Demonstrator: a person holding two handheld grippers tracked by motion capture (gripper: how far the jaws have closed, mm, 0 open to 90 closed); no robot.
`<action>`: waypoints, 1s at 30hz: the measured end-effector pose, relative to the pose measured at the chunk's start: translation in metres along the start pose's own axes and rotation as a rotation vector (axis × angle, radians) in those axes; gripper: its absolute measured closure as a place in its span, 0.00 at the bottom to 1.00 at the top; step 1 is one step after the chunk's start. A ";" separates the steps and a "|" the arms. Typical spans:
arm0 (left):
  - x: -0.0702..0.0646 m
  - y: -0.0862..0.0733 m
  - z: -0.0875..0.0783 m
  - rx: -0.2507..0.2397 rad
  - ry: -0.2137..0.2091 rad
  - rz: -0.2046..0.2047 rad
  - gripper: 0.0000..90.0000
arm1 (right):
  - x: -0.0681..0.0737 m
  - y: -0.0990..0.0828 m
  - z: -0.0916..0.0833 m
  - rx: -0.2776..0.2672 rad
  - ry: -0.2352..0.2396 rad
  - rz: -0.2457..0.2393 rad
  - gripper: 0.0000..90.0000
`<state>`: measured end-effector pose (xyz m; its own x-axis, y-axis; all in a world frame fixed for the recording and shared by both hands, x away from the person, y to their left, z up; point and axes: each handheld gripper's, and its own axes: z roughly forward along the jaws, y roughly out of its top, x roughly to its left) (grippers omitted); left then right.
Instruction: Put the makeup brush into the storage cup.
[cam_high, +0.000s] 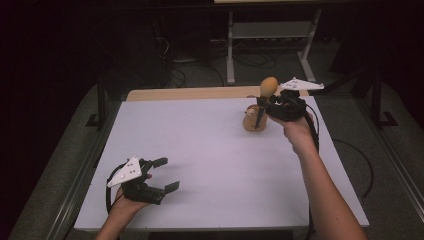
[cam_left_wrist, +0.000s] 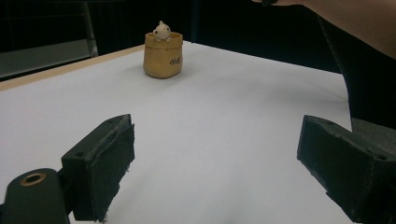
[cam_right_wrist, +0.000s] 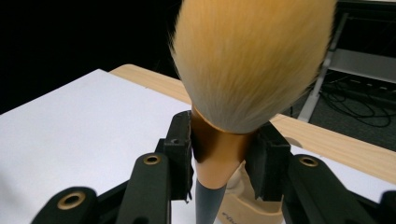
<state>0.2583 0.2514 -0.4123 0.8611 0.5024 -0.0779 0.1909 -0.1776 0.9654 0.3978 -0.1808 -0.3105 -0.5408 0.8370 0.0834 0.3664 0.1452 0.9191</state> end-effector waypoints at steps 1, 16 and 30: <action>0.000 0.000 0.000 0.000 0.000 0.004 0.12 | -0.002 0.001 0.001 -0.002 -0.008 -0.007 0.70; -0.001 0.000 0.000 0.007 -0.002 0.005 0.12 | -0.013 0.010 0.009 -0.054 -0.098 0.014 0.70; -0.001 0.000 0.001 0.003 -0.003 0.005 0.12 | -0.023 0.007 0.022 -0.070 -0.132 0.039 0.70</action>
<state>0.2580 0.2503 -0.4123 0.8635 0.4988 -0.0740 0.1882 -0.1826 0.9650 0.4292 -0.1874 -0.3147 -0.4211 0.9041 0.0719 0.3286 0.0782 0.9412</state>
